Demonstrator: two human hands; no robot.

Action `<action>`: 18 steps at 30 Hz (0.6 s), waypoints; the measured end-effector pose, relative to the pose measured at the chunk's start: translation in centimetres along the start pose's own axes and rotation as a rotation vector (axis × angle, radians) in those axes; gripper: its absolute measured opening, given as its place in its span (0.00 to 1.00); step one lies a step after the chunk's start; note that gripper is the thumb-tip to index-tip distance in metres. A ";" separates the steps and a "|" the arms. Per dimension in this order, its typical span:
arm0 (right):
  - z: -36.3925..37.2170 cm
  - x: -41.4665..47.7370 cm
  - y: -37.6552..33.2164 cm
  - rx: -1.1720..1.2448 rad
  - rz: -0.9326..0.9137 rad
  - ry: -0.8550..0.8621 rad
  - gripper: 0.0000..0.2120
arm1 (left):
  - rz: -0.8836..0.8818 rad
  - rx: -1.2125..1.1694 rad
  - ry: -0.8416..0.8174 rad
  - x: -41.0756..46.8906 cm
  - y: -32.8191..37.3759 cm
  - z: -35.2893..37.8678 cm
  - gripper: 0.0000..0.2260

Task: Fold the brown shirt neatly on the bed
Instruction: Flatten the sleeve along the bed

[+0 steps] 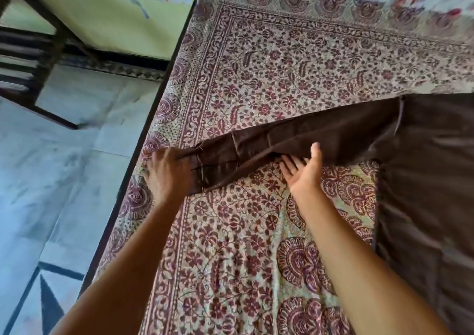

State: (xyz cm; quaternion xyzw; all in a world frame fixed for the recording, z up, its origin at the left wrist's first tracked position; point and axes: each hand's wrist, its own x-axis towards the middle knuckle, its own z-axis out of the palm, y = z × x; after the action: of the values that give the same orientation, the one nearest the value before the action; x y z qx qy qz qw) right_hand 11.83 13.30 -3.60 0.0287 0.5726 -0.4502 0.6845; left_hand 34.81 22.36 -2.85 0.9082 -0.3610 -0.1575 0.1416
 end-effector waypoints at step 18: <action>2.1 3.1 -2.2 -0.813 -0.042 0.017 0.14 | 0.133 -0.101 0.215 11.6 7.4 2.8 0.15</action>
State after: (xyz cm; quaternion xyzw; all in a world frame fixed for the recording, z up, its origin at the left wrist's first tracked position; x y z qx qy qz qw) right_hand 11.83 9.04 -4.34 -0.2523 0.7101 -0.2008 0.6260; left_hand 37.18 8.66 -4.83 0.8857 -0.3946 -0.0677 0.2351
